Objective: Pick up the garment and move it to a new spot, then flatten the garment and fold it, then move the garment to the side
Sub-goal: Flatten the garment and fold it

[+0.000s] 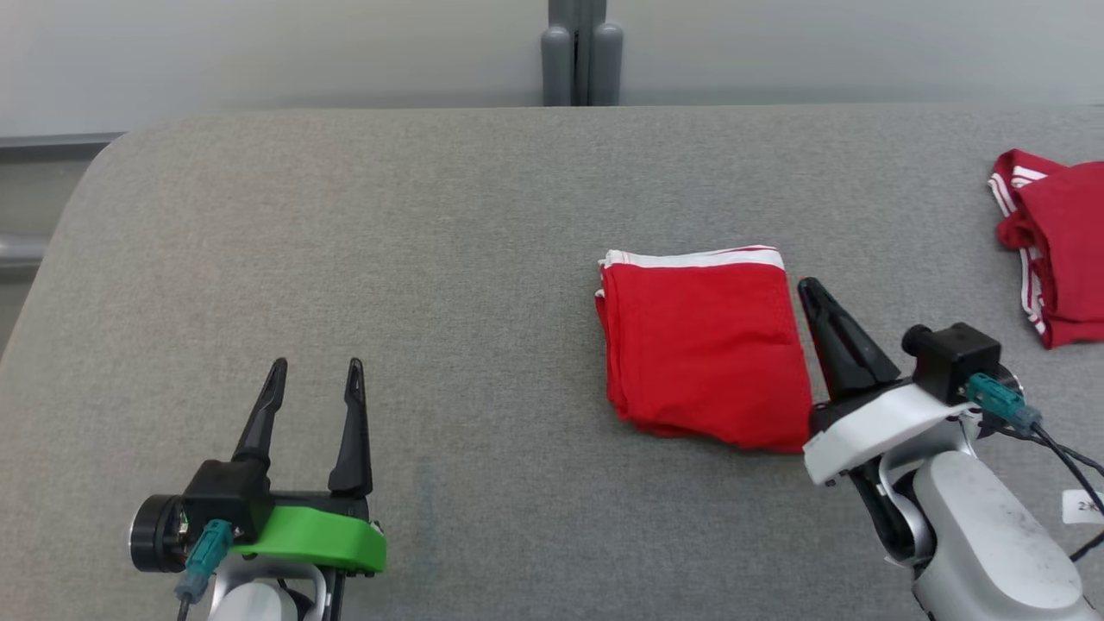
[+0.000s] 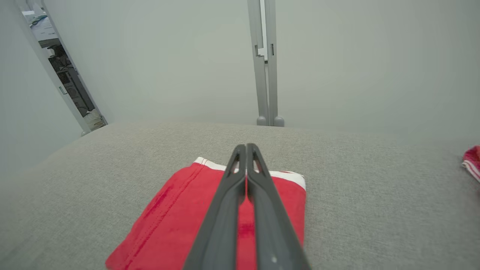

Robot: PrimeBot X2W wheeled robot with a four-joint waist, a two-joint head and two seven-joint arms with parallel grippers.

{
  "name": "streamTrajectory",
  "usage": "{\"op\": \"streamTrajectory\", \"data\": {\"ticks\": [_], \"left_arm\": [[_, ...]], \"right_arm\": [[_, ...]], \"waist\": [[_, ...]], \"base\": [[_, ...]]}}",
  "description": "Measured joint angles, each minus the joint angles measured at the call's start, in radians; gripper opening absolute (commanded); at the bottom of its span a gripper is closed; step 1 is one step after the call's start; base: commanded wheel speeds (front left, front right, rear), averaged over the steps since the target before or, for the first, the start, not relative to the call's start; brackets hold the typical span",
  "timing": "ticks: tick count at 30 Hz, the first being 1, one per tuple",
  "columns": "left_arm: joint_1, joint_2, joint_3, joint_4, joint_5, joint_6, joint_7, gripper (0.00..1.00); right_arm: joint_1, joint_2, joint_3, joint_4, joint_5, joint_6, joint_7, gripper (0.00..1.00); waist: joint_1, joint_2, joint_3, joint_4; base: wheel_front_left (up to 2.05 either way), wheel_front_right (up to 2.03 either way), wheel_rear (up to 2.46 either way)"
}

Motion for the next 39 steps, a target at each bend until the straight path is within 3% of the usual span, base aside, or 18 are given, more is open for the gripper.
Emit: {"op": "streamTrajectory", "data": {"ticks": [1, 2, 3, 4, 18, 28, 39], "left_arm": [[0.0, 0.0, 0.005, 0.002, 0.003, 0.0, 0.0, 1.0], [0.001, 0.0, 0.009, 0.003, 0.006, 0.0, 0.0, 1.0], [0.001, 0.0, 0.015, 0.006, 0.007, -0.001, 0.0, 1.0], [0.003, 0.0, 0.021, 0.007, 0.009, -0.001, 0.0, 1.0], [0.047, 0.0, 0.085, 0.012, 0.033, -0.008, 0.0, 1.0], [0.103, 0.0, 0.112, -0.002, 0.048, -0.006, 0.0, 1.0], [0.11, 0.0, 0.113, 0.009, 0.05, -0.014, 0.0, 1.0]], "right_arm": [[0.011, -0.007, -0.015, -0.014, -0.002, 0.0, 0.0, 0.05], [0.021, -0.013, -0.028, -0.026, -0.006, 0.0, 0.0, 0.22], [0.035, -0.019, -0.044, -0.041, -0.01, 0.0, 0.0, 0.47], [0.051, -0.024, -0.06, -0.055, -0.014, 0.0, 0.0, 1.0], [0.269, -0.005, -0.197, -0.201, -0.052, 0.0, 0.0, 1.0], [0.349, 0.029, -0.242, -0.232, -0.095, 0.0, 0.0, 1.0], [0.356, 0.029, -0.222, -0.226, -0.104, 0.0, 0.0, 1.0]], "waist": [[0.0, 0.0, -0.003, -0.011], [0.0, 0.0, -0.006, -0.02], [0.0, 0.0, -0.01, -0.03], [0.0, 0.0, -0.013, -0.041], [0.0, 0.0, -0.07, -0.119], [0.0, 0.0, -0.111, -0.119], [0.0, 0.0, -0.126, -0.098]], "base": [[0.0, 0.0, 0.0], [0.0, 0.0, 0.0], [0.0, 0.0, 0.0], [0.0, 0.0, 0.0], [0.0, 0.0, 0.0], [0.0, 0.0, 0.0], [0.0, 0.0, 0.0]]}}
